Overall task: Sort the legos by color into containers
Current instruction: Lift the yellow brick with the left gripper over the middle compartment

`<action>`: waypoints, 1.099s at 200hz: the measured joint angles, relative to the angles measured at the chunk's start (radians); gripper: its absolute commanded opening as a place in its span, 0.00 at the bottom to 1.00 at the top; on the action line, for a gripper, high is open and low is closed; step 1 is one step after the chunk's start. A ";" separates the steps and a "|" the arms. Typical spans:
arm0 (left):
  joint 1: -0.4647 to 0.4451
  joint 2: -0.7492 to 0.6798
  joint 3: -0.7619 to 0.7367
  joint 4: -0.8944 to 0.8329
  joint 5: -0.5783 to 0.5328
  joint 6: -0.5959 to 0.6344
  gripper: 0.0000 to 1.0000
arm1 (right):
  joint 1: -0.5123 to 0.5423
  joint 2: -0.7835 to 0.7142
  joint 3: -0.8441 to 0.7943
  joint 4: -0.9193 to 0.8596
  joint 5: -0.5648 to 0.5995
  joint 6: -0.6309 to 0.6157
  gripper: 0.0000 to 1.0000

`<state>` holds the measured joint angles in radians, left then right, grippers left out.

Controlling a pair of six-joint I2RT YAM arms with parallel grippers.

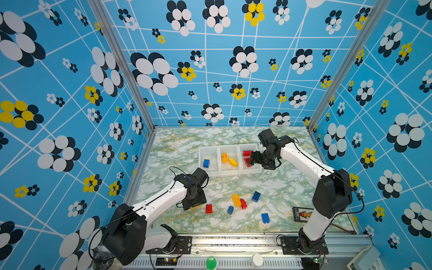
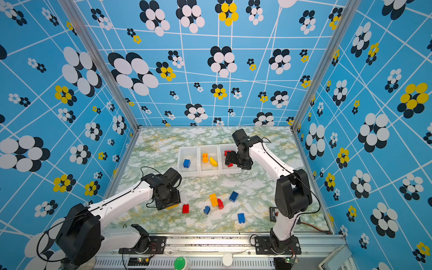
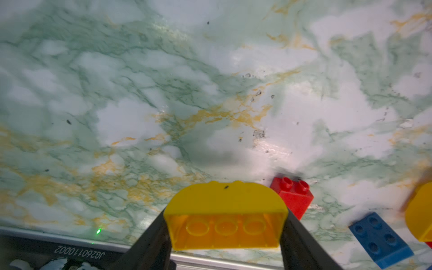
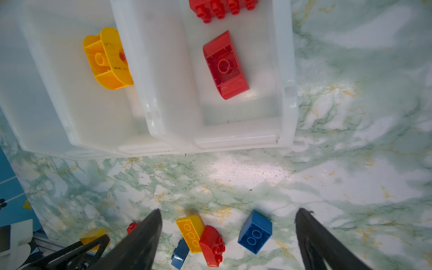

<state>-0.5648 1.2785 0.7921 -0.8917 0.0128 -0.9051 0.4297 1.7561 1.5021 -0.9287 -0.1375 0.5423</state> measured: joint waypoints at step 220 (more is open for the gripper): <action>-0.056 0.468 0.846 -0.093 -0.021 0.259 0.56 | 0.000 -0.216 -0.252 0.085 -0.029 0.087 0.93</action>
<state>-0.6209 1.7470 1.6379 -0.9844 -0.0078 -0.6460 0.4297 1.5406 1.2499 -0.8440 -0.1669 0.6292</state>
